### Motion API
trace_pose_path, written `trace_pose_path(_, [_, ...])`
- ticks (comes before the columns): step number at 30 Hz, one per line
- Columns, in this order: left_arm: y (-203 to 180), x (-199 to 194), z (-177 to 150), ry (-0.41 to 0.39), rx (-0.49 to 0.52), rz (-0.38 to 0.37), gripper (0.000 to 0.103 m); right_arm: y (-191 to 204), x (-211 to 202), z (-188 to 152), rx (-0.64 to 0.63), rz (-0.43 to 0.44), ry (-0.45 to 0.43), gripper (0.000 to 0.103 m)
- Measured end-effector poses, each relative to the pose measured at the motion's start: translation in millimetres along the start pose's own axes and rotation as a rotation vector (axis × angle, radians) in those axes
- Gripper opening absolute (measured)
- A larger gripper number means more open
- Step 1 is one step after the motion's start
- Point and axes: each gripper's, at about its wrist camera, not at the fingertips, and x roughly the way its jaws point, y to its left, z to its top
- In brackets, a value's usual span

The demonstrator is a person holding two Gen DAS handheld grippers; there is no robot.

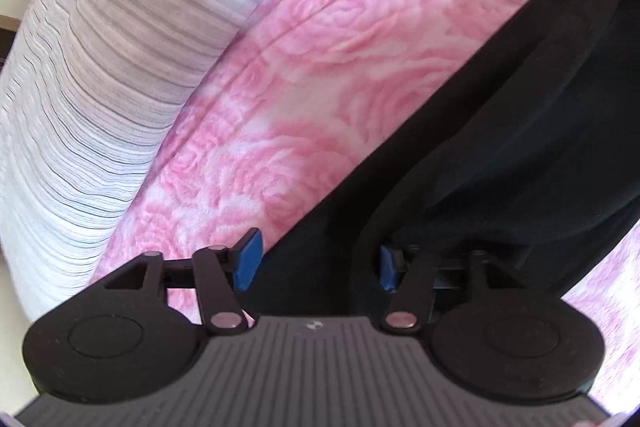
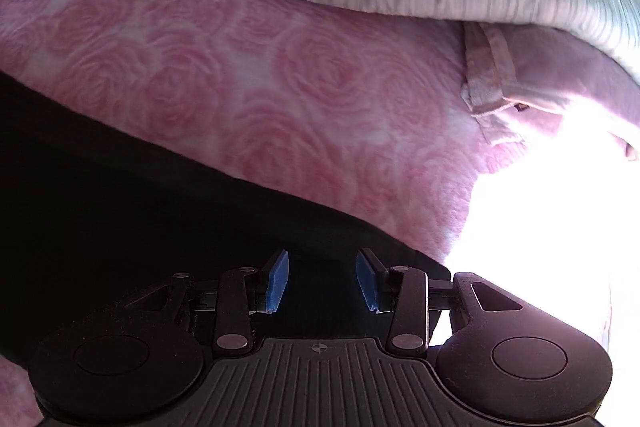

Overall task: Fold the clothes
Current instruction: 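Release the folded trousers with both grippers and smooth them flat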

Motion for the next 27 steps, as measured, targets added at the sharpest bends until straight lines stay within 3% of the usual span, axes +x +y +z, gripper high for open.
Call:
trace_pose_path(1, [6.7, 1.0, -3.5, -0.011, 0.005, -0.013, 0.068, 15.4, -5.0, -1.1, -0.014, 0.001, -0.007, 0.042])
trace_pose_path(6, [40.3, 5.9, -21.1, -0.066, 0.029, -0.079, 0.069, 96.9, -24.1, 2.1, 0.001, 0.033, -0.004, 0.042])
trace_pose_path(9, [60.5, 8.9, -31.6, -0.099, 0.044, -0.118, 0.074, 148.2, -30.2, 10.4, 0.013, 0.068, -0.008, 0.042])
trace_pose_path(12, [80.6, 11.8, -42.2, -0.132, 0.059, -0.158, 0.073, 199.9, -31.9, 22.7, -0.008, 0.107, -0.019, 0.042])
trace_pose_path(13, [87.3, 12.8, -45.7, -0.142, 0.063, -0.169, 0.067, 216.3, -31.2, 27.3, -0.017, 0.121, -0.02, 0.042])
trace_pose_path(18, [112.0, 14.1, -75.0, -0.138, 0.012, -0.084, 0.062, 293.7, -35.5, 49.9, -0.14, 0.188, -0.04, 0.042])
trace_pose_path(23, [67.7, -1.5, -117.8, -0.225, 0.12, 0.05, 0.062, 339.5, -43.9, 60.7, -0.258, 0.222, -0.078, 0.042])
trace_pose_path(27, [-24.0, -0.2, -155.6, -0.334, 0.386, 0.083, 0.063, 359.0, -43.8, 57.1, -0.26, 0.251, -0.081, 0.042])
